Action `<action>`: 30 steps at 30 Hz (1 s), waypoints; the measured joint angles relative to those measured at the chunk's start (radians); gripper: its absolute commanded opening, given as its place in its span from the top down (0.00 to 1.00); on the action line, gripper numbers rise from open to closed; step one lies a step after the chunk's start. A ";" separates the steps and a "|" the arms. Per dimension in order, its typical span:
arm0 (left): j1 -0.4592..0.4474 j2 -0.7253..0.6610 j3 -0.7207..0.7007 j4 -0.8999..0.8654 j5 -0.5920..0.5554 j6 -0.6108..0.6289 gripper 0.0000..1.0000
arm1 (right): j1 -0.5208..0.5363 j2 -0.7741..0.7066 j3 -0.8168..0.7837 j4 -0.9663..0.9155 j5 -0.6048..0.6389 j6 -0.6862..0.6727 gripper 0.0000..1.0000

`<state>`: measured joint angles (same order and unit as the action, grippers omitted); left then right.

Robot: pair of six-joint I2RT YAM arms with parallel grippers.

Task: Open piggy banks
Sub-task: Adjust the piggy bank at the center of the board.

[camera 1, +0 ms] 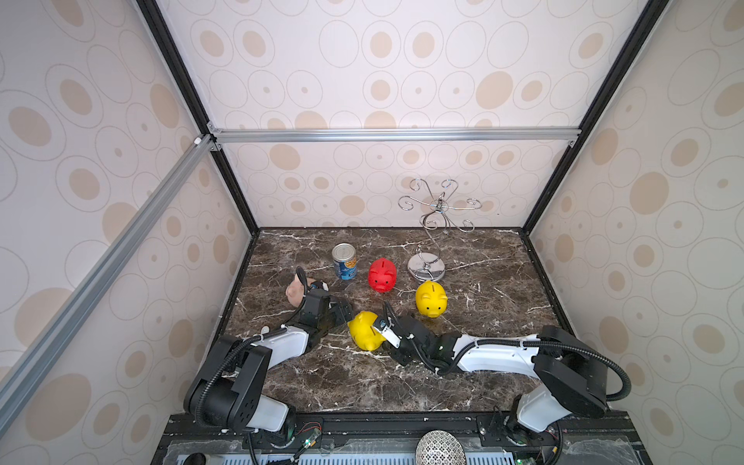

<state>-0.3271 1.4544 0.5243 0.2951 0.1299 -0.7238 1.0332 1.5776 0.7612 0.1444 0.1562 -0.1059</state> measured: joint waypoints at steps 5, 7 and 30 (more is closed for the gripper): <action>0.000 0.028 0.012 0.034 -0.008 0.001 0.10 | 0.000 0.000 0.000 0.024 -0.045 -0.021 0.79; 0.000 0.039 0.018 0.042 -0.009 0.002 0.11 | 0.000 0.000 0.000 0.031 -0.053 -0.027 0.79; -0.010 -0.104 0.103 -0.156 -0.126 0.028 0.00 | -0.002 0.014 0.153 -0.050 -0.072 -0.071 0.57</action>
<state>-0.3370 1.3502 0.6277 0.1394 0.0044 -0.6956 1.0309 1.5913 0.9146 0.0948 0.0845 -0.1772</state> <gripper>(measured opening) 0.994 0.401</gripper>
